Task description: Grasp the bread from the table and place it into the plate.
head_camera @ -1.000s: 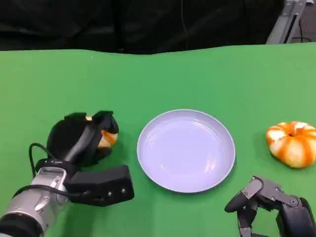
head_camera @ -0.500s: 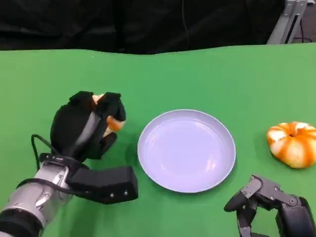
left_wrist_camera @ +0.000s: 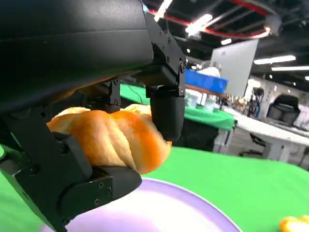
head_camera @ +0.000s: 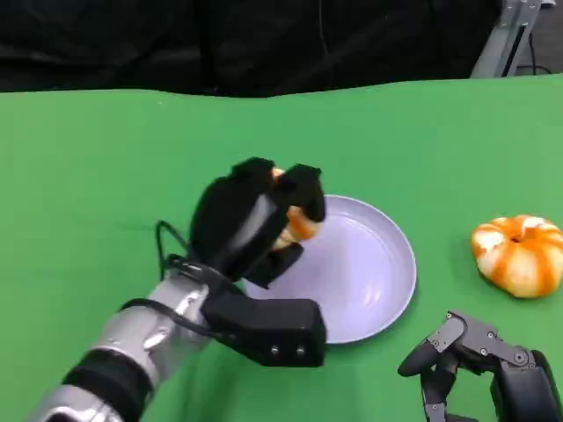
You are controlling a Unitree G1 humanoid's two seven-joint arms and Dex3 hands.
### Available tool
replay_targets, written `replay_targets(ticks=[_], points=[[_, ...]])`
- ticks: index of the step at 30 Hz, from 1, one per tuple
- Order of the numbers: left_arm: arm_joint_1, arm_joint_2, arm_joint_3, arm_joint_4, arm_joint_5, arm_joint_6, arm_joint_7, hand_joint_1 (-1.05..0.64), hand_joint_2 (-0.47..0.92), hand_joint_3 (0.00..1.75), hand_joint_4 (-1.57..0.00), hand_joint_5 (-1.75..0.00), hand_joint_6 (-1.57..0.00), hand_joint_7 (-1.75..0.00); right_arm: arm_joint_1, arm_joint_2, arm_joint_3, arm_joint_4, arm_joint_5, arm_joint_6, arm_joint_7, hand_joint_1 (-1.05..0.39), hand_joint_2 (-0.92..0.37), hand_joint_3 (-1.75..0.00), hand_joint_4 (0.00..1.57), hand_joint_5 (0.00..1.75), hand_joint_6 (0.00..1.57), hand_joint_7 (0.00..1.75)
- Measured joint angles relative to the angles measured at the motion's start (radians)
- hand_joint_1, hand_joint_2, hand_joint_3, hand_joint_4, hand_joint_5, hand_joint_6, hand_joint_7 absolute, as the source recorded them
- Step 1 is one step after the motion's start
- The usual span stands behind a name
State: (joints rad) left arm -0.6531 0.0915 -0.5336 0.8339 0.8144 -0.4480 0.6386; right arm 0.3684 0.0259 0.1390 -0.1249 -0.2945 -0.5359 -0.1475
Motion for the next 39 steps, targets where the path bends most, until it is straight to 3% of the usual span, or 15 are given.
replay_targets(ticks=[3,6,7,8,9,10,12,17,20,25,31,33,37,38,39], points=[[-0.016,-0.035,-0.023,0.05,0.001,-0.007,-0.001,-0.15,0.34,1.2,-0.89,-1.75,-0.73,-1.72,-0.001,0.0,0.002,-0.002,-0.001,0.0,0.0,0.09,-0.32,-1.4,0.9,1.75,0.81,1.35],[-0.04,-0.058,-0.034,0.09,-0.003,-0.009,-0.039,-0.16,0.44,0.99,-0.81,-1.75,-0.79,-1.4,-0.001,0.0,0.004,-0.003,-0.002,0.0,0.0,0.09,-0.32,-1.4,0.91,1.75,0.81,1.35],[-0.048,-0.065,-0.035,0.098,-0.004,-0.009,-0.058,-0.19,0.54,0.78,-0.68,-1.46,-0.65,-1.03,-0.001,0.001,0.005,-0.003,-0.003,0.0,0.0,0.1,-0.33,-1.4,0.91,1.75,0.81,1.35],[-0.054,-0.069,-0.036,0.1,-0.007,-0.005,-0.083,-0.21,0.65,0.57,-0.64,-1.28,-0.65,-0.73,0.0,0.001,0.006,-0.004,-0.003,0.0,0.0,0.1,-0.33,-1.4,0.91,1.75,0.81,1.35],[-0.056,-0.071,-0.039,0.096,-0.01,0.007,-0.122,-0.22,0.74,0.4,-0.62,-1.18,-0.68,-0.51,0.0,0.002,0.007,-0.005,-0.003,0.001,-0.001,0.1,-0.33,-1.4,0.91,1.75,0.81,1.34],[-0.057,-0.072,-0.043,0.09,-0.011,0.02,-0.16,-0.32,0.84,0.23,-0.47,-0.9,-0.59,-0.26,0.0,0.003,0.008,-0.005,-0.003,0.001,-0.001,0.09,-0.33,-1.4,0.9,1.75,0.81,1.34],[-0.057,-0.07,-0.057,0.066,-0.007,0.06,-0.234,-0.45,0.9,0.14,-0.34,-0.68,-0.48,-0.08,0.003,0.003,0.009,-0.008,-0.004,0.002,-0.001,0.09,-0.33,-1.4,0.9,1.75,0.81,1.34],[-0.055,-0.056,-0.073,-0.02,0.002,0.153,-0.353,-0.75,0.92,0.29,-0.03,-0.38,-0.23,-0.01,0.007,0.003,0.009,-0.015,-0.01,0.006,-0.001,0.09,-0.32,-1.41,0.9,1.75,0.81,1.34],[-0.052,-0.04,-0.086,-0.068,0.002,0.188,-0.437,-0.85,0.92,0.37,0.0,-0.13,-0.17,-0.01,0.007,0.003,0.009,-0.019,-0.016,0.015,-0.001,0.08,-0.32,-1.41,0.89,1.74,0.81,1.34],[-0.039,-0.015,-0.095,-0.13,-0.003,0.218,-0.551,-0.92,0.92,0.45,0.0,-0.01,-0.11,-0.01,0.008,0.004,0.009,-0.021,-0.017,0.018,-0.002,0.09,-0.32,-1.42,0.89,1.74,0.82,1.34],[-0.005,0.04,-0.069,-0.227,-0.046,0.205,-0.625,-0.9,0.92,0.43,-0.03,-0.02,-0.13,-0.02,0.009,0.005,0.01,-0.021,-0.017,0.018,-0.002,0.08,-0.31,-1.42,0.9,1.75,0.82,1.35],[0.014,0.056,-0.053,-0.258,-0.06,0.202,-0.627,-0.73,0.92,0.32,-0.14,-0.09,-0.21,-0.05,0.009,0.006,0.012,-0.021,-0.018,0.018,-0.002,0.09,-0.31,-1.42,0.9,1.74,0.82,1.35],[0.107,0.096,0.027,-0.37,-0.15,0.148,-0.62,-0.6,0.92,0.21,-0.22,-0.17,-0.29,-0.07,0.012,0.008,0.014,-0.021,-0.02,0.018,-0.007,0.09,-0.31,-1.42,0.9,1.74,0.82,1.35],[0.121,0.101,0.041,-0.384,-0.161,0.141,-0.618,-0.54,0.92,0.22,-0.31,-0.31,-0.39,-0.11,0.012,0.009,0.016,-0.021,-0.02,0.018,-0.008,0.09,-0.32,-1.43,0.9,1.74,0.82,1.35],[0.146,0.107,0.063,-0.407,-0.187,0.131,-0.619,-0.49,0.92,0.22,-0.33,-0.59,-0.48,-0.12,0.01,0.009,0.018,-0.021,-0.02,0.019,-0.007,0.09,-0.32,-1.42,0.89,1.74,0.82,1.35]])
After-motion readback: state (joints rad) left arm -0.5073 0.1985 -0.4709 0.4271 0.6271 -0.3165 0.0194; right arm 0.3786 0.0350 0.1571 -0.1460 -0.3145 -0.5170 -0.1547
